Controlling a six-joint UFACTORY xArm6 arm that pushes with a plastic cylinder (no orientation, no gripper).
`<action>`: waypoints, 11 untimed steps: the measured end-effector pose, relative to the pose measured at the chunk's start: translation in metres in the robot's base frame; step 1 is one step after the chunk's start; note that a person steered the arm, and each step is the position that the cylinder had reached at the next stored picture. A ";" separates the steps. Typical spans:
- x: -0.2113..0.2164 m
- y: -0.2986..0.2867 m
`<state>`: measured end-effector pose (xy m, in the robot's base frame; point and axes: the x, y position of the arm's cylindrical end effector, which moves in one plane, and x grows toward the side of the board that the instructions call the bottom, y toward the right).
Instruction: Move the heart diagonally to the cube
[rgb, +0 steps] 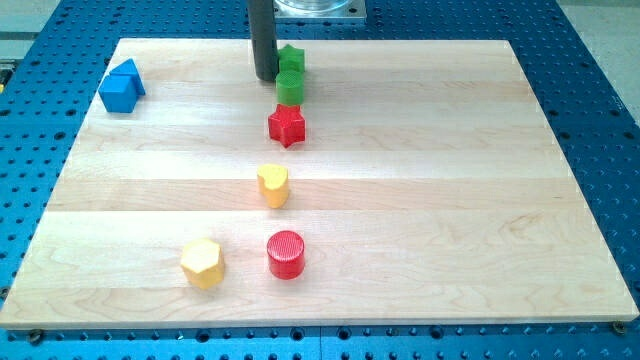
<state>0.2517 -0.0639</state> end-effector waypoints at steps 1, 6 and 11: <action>-0.016 -0.002; 0.198 -0.005; 0.239 0.003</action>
